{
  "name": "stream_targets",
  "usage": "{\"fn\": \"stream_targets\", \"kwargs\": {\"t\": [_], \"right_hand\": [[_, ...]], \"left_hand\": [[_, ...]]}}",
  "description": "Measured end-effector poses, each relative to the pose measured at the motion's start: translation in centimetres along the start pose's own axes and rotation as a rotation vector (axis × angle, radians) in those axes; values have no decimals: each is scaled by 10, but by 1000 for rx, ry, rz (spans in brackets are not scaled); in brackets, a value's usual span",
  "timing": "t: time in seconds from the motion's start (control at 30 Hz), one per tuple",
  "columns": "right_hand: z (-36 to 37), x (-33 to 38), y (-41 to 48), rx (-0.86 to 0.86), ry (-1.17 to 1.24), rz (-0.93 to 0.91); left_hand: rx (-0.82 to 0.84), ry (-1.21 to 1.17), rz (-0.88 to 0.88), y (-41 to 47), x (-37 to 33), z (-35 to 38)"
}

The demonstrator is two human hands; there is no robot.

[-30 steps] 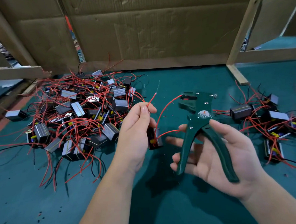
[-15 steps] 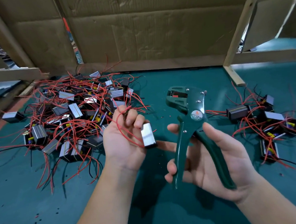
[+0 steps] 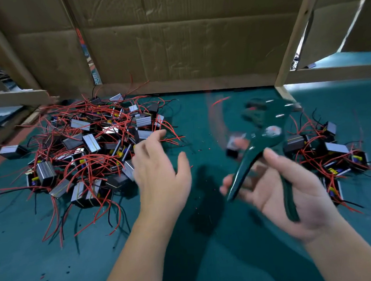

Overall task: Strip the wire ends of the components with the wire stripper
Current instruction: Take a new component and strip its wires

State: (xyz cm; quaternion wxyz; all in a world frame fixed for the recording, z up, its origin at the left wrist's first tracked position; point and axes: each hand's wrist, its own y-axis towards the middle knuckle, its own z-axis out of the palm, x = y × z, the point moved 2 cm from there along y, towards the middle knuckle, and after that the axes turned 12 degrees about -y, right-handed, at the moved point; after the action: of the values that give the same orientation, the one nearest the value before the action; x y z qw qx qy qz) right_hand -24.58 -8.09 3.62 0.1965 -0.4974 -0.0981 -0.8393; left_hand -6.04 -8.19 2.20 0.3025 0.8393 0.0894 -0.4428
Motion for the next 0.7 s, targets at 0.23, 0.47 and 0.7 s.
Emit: {"fn": "stream_targets", "kwargs": {"t": [0.23,0.47,0.7], "right_hand": [[-21,10,3,-329,64,-273],[-9,4,1,-247,18,-231],[-6,1,0,-203,-6,-221]], "left_hand": [[177,630,-284,-4,17,-1],[86,618,-229,9,21,-22],[94,647,-163,18,27,-30]]}}
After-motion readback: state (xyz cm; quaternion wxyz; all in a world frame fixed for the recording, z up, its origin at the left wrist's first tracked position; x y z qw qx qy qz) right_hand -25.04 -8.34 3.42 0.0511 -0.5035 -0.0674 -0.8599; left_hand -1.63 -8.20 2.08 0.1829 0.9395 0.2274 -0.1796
